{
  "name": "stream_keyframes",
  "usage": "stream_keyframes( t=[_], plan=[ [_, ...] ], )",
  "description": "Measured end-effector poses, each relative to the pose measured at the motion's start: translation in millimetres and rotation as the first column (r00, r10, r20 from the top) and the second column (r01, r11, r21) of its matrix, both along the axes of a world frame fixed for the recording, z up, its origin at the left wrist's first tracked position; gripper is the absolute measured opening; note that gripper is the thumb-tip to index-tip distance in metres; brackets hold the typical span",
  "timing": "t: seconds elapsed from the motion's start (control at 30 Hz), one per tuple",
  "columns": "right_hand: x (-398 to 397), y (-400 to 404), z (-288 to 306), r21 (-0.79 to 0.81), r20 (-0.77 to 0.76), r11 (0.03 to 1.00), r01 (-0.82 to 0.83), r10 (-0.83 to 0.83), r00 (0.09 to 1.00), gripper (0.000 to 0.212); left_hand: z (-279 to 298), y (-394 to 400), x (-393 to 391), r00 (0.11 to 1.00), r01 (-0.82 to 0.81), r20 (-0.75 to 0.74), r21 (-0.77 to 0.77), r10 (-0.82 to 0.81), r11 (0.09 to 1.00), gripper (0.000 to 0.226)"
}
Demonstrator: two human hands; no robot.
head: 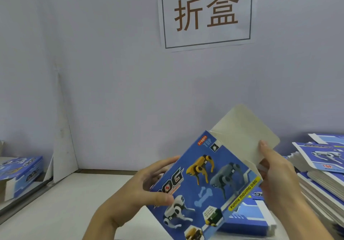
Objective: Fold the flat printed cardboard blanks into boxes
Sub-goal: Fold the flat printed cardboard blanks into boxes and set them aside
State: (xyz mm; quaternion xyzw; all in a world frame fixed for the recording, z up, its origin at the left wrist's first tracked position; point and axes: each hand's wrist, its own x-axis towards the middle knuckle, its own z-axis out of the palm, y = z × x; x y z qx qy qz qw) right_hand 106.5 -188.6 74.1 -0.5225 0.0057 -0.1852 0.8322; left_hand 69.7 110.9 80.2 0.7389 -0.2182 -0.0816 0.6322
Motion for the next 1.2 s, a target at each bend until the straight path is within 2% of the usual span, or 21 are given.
stream_keyframes(
  t=[0.07,0.13,0.23,0.3,0.37,0.43,0.47,0.53,0.63,0.7,0.77,0.8,0.87,0.93,1.03,1.13,1.2],
  plan=[
    [-0.8,-1.5,0.4,0.035,-0.049,0.998,-0.049,0.051,0.998,0.035,0.0,0.7,-0.4,0.999,0.045,-0.021,-0.029,-0.046,0.999,0.072],
    [-2.4,2.0,1.4,0.104,-0.06,0.99,-0.099,0.105,0.993,0.039,-1.4,-2.2,0.9,0.997,0.056,-0.054,-0.126,-0.063,0.99,0.071],
    [-9.2,9.2,5.8,0.173,0.028,0.939,-0.297,0.296,0.955,0.05,-4.9,-6.8,5.7,0.996,-0.075,-0.059,-0.21,0.064,0.975,0.066],
    [-13.4,19.4,8.6,0.002,0.069,0.923,-0.385,0.384,0.921,0.051,-6.1,-7.3,7.4,0.99,-0.137,-0.044,-0.203,0.13,0.97,0.064],
    [-16.3,33.8,10.7,-0.161,0.084,0.93,-0.331,0.347,0.934,0.059,-6.7,-7.3,6.4,0.993,-0.115,-0.03,-0.129,0.112,0.985,0.069],
    [-16.1,43.4,12.3,-0.221,0.111,0.947,-0.233,0.261,0.959,0.075,-4.9,-9.8,4.6,0.992,-0.124,0.009,-0.044,0.124,0.991,0.071],
    [-16.8,45.9,12.9,-0.251,0.139,0.945,-0.21,0.25,0.958,0.08,-2.2,-12.4,3.2,0.985,-0.161,0.053,-0.039,0.163,0.986,0.073],
    [-20.0,48.0,14.2,-0.354,0.203,0.915,-0.195,0.278,0.939,0.085,7.9,-20.3,1.5,0.948,-0.256,0.159,-0.132,0.275,0.958,0.078],
    [-24.9,54.9,15.3,-0.49,0.249,0.86,-0.142,0.294,0.923,0.073,26.8,-37.3,-4.2,0.875,-0.274,0.328,-0.269,0.355,0.923,0.061],
    [-27.5,61.9,13.8,-0.549,0.268,0.828,-0.113,0.303,0.915,0.048,32.3,-52.1,-7.3,0.804,-0.353,0.387,-0.299,0.451,0.887,0.039],
    [-31.5,69.4,13.0,-0.56,0.265,0.818,-0.132,0.328,0.907,0.026,26.0,-64.7,-2.6,0.714,-0.509,0.331,-0.361,0.618,0.781,0.035],
    [-33.1,74.2,12.7,-0.559,0.263,0.819,-0.13,0.324,0.909,0.024,21.6,-69.2,-0.4,0.693,-0.568,0.266,-0.37,0.67,0.735,0.029],
    [-32.8,84.4,9.6,-0.534,0.271,0.842,-0.078,0.259,0.927,0.038,16.8,-74.5,1.6,0.683,-0.629,0.167,-0.36,0.711,0.689,0.013],
    [-31.6,93.0,8.4,-0.503,0.268,0.863,-0.035,0.194,0.944,0.039,14.2,-75.1,5.0,0.689,-0.635,0.09,-0.403,0.719,0.659,0.02],
    [-26.7,95.4,5.9,-0.425,0.243,0.903,-0.059,0.176,0.954,0.018,15.1,-71.1,4.6,0.735,-0.588,0.001,-0.498,0.678,0.638,0.026],
    [-22.1,87.9,5.1,-0.355,0.205,0.92,-0.163,0.247,0.947,0.043,14.2,-67.7,6.7,0.786,-0.521,0.015,-0.523,0.618,0.675,0.048],
    [-21.8,87.3,7.2,-0.378,0.2,0.907,-0.184,0.274,0.941,0.048,15.1,-66.9,7.6,0.799,-0.49,0.06,-0.511,0.598,0.706,0.051]
  ],
)
